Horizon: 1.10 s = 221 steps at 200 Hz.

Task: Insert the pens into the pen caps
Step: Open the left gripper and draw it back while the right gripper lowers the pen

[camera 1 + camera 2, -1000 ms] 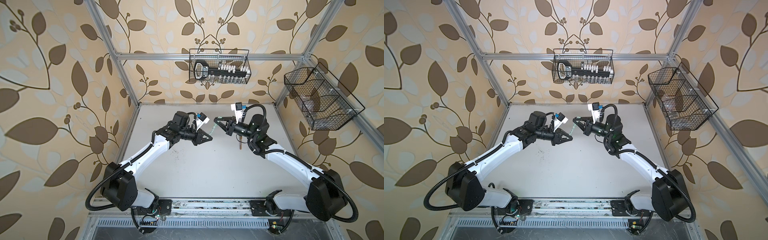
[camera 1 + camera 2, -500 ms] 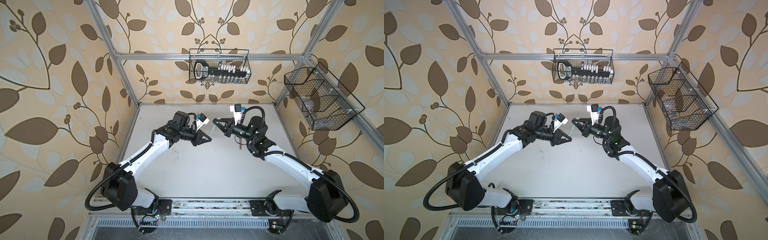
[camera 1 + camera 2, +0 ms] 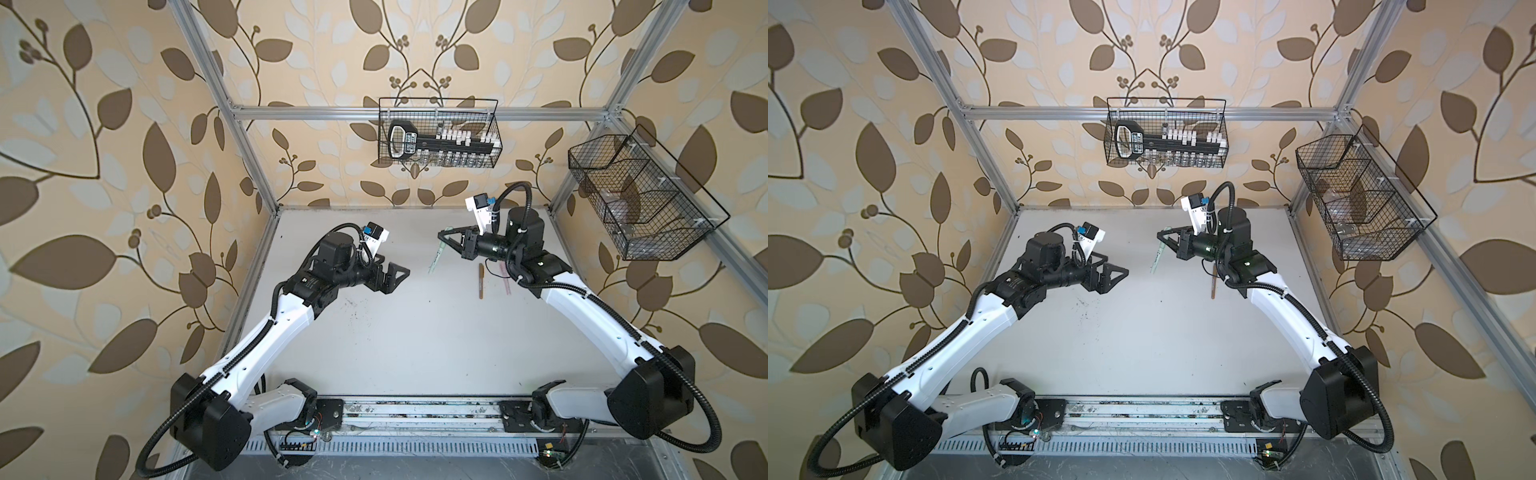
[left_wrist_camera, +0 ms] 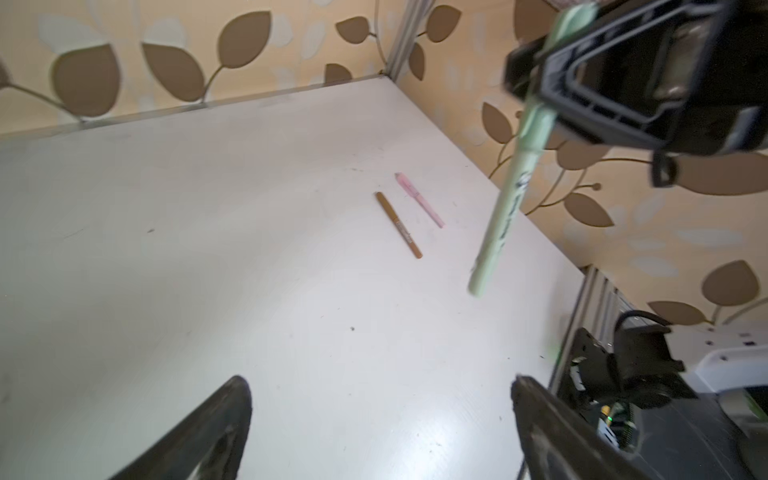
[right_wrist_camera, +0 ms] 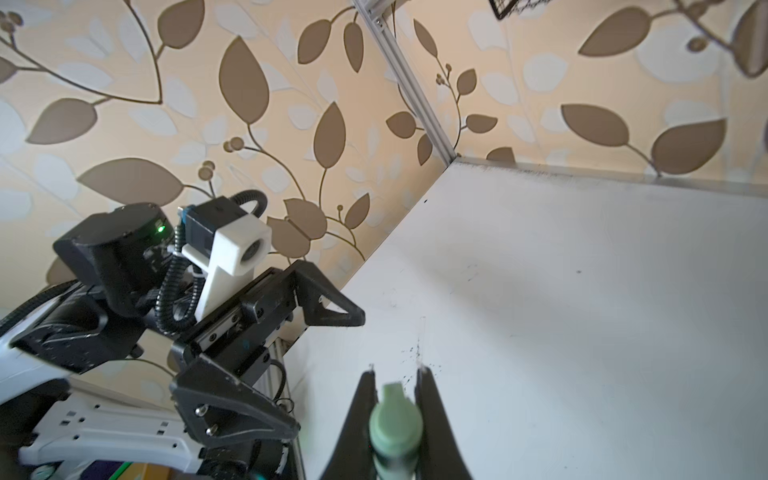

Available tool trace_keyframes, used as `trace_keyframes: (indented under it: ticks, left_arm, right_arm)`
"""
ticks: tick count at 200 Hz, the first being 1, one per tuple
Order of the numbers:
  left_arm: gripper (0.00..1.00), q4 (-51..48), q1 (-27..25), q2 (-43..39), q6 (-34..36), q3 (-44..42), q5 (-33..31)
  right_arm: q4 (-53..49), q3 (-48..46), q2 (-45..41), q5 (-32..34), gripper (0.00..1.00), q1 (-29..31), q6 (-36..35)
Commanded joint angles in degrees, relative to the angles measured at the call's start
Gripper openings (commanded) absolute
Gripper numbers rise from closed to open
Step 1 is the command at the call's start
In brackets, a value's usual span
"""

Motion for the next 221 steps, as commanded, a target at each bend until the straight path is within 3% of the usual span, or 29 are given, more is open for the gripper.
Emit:
trace_keyframes:
  ticks: [1, 24, 47, 98, 164, 221]
  left_arm:
    - [0.99, -3.48, 0.15, -5.36, -4.38, -1.61, -20.49]
    - [0.99, -6.17, 0.3, -8.25, -8.05, -4.95, -37.39]
    - [0.99, -6.21, 1.07, -9.96, -10.73, -8.9, -41.88]
    - [0.99, -3.03, 1.99, -15.32, -15.55, -18.76, -45.05]
    - [0.99, -1.22, 2.43, -18.21, -14.96, -21.58, -46.54]
    - [0.99, -0.57, 2.52, -17.07, -14.78, -21.85, -48.07]
  right_arm:
    - [-13.45, 0.61, 3.58, 5.56, 0.0, -0.6, -4.19]
    - [-16.64, -0.15, 7.71, 9.92, 0.0, -0.6, -5.49]
    - [-18.28, -0.01, 13.54, 10.21, 0.0, -0.63, -6.98]
    - [-19.54, 1.33, 23.49, 14.42, 0.0, -1.54, -9.36]
    - [-19.85, 3.26, 32.55, 16.36, 0.0, -4.07, -10.95]
    - [-21.26, 7.39, 37.26, 20.14, 0.25, -5.34, -11.78]
